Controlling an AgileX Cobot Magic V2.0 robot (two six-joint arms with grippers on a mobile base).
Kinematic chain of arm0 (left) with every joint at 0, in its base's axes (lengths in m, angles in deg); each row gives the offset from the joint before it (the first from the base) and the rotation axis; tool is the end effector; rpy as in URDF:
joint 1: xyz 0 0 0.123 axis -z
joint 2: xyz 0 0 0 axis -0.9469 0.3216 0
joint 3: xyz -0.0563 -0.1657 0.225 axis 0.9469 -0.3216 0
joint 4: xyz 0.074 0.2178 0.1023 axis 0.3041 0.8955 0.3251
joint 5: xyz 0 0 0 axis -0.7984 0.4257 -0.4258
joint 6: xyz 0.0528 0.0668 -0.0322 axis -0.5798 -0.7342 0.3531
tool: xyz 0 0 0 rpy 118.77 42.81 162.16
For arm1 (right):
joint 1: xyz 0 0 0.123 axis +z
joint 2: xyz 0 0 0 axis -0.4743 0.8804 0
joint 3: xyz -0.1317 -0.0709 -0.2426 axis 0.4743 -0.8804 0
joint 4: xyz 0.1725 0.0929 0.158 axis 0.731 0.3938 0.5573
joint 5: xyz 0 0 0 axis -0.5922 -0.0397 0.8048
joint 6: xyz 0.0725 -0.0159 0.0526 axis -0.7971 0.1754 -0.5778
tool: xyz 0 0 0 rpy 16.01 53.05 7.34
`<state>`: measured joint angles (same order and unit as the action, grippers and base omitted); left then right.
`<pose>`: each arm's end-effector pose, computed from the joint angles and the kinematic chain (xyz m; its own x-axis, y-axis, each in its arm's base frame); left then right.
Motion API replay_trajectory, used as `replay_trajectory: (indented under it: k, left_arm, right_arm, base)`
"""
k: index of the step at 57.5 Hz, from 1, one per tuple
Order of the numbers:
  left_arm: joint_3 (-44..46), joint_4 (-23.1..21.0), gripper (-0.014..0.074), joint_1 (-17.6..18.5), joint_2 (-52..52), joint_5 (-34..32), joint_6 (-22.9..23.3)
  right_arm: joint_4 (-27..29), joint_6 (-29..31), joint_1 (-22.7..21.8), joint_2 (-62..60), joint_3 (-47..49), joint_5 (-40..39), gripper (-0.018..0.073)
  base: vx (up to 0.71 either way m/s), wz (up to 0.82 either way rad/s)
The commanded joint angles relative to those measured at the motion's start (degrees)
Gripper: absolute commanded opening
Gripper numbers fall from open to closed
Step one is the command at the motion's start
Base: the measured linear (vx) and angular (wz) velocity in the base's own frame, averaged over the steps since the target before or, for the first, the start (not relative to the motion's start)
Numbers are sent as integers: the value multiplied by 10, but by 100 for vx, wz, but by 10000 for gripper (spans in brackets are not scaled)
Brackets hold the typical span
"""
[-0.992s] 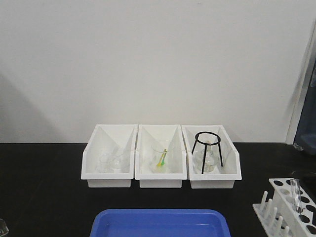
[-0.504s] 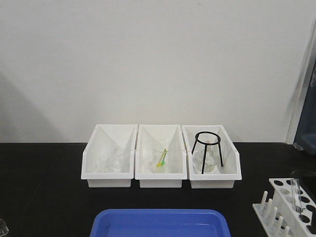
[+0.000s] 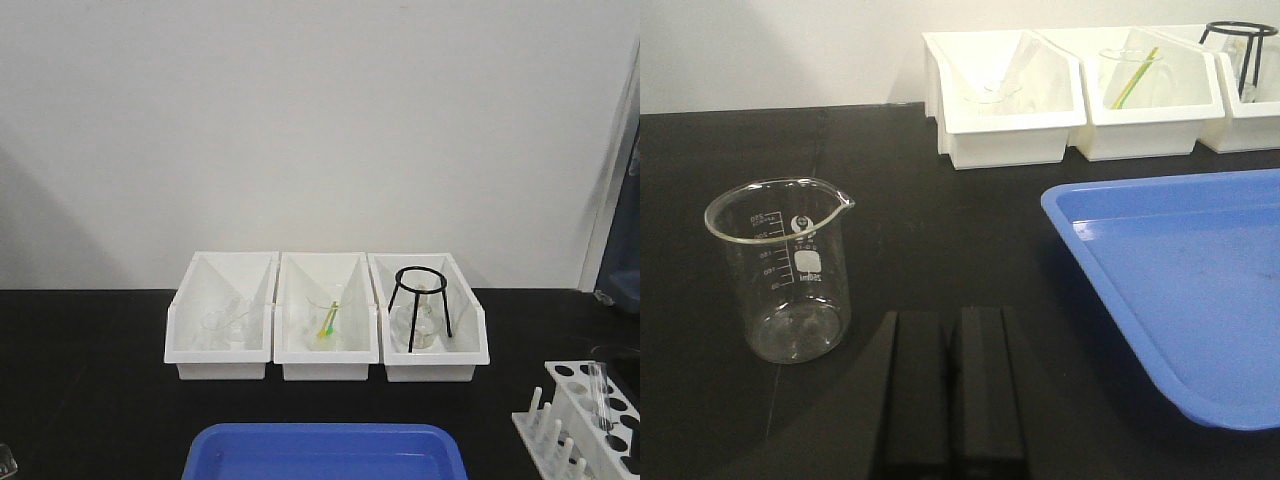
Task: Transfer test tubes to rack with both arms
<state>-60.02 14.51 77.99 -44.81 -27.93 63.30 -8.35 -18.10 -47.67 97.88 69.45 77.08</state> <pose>0.0539 -0.0118 0.1787 -0.2195 -0.0545 -0.9741 0.1574 0.9834 -0.0905 0.1093 0.0233 0.3323 -0.1818 -0.0733 -0.9806 -0.3632 0.9317 -0.0023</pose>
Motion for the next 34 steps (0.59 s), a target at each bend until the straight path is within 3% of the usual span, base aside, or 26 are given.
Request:
replay_trajectory:
  k: [1,9,14,20,25,34]
  left_arm:
    - [-15,-9,-20,-2,-5,-46,5]
    - [-15,-9,-20,-2,-5,-46,5]
    - [-15,-9,-20,-2,-5,-46,5]
    - [-15,-9,-20,-2,-5,-46,5]
    - [-15,-9,-20,-2,-5,-46,5]
    - [-15,-9,-20,-2,-5,-46,5]
  right_arm:
    - [30,5,-1,2,14,-13,-8]
    - [29,18,-1,2,14,-38,-8]
    - [26,1,-1,2,14,-60,-8]
    - [-14,-37,-1,2,14,-102,-8]
    - [-82,-112,-1,2,14,-169,-8]
    - [-279,-339,-1,2,14,-300,-8]
  base:
    - [0,0]
    - [0,0]
    - [0,0]
    - [0,0]
    - [0,0]
    - [0,0]
